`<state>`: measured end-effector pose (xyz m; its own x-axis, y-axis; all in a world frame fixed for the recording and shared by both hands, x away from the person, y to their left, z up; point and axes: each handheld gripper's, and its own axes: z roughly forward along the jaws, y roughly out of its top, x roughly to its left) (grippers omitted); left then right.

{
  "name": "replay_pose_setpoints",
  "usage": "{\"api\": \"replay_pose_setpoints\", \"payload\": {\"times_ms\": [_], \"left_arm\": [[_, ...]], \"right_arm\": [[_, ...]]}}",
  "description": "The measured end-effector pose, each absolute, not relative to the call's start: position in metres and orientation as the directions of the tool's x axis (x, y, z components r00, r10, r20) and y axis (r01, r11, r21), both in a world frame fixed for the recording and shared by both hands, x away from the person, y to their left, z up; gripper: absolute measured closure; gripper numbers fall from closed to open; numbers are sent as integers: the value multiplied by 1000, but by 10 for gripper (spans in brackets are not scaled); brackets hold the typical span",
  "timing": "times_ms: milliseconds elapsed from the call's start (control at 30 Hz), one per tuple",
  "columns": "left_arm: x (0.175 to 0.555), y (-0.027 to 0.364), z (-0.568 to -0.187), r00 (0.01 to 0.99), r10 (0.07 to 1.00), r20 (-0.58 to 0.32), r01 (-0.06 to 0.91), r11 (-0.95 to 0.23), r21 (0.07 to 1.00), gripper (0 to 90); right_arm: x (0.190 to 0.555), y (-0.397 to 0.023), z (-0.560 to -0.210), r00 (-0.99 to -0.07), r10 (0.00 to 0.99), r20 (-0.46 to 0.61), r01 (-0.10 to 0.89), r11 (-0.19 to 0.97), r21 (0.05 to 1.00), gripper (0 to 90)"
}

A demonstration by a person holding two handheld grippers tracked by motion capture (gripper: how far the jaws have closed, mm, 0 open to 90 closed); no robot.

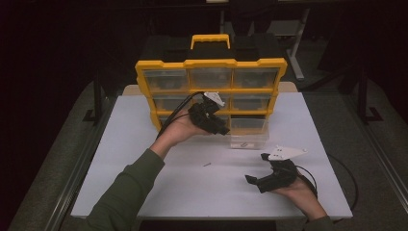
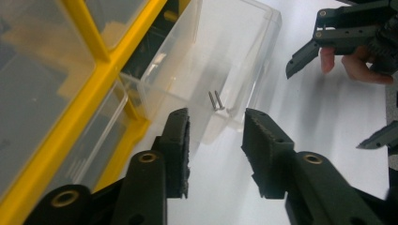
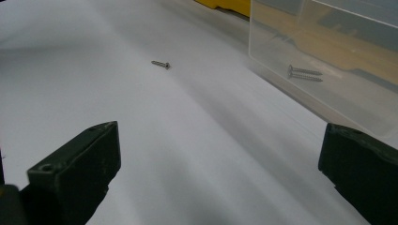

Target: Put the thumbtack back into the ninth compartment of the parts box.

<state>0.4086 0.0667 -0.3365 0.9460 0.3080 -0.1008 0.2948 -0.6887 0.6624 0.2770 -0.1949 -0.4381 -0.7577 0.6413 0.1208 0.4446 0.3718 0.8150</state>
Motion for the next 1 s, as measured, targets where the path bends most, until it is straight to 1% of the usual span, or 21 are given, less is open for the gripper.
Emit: {"api": "replay_pose_setpoints", "payload": {"times_ms": [67,100,133,300,433,700,1000], "left_arm": [[408,69,-337,946,310,-98,294,-688,664,565],[408,69,-337,946,310,-98,294,-688,664,565],[404,74,-340,943,317,-97,300,-687,662,539],[400,82,-349,940,328,-99,307,-680,666,472],[397,88,-357,939,329,-98,308,-683,663,434],[390,94,-371,938,335,-95,311,-683,661,388],[376,101,-396,933,348,-95,324,-690,647,374]], "right_arm": [[277,-195,-438,-758,641,120,444,373,815,0],[277,-195,-438,-757,642,121,445,372,815,0],[277,-195,-438,-757,642,121,445,372,815,0],[277,-195,-438,-758,641,120,444,373,815,0],[277,-195,-438,-759,641,119,443,374,815,0],[277,-194,-438,-758,641,120,446,375,813,0],[277,-195,-439,-757,642,122,448,374,812,0]]}}
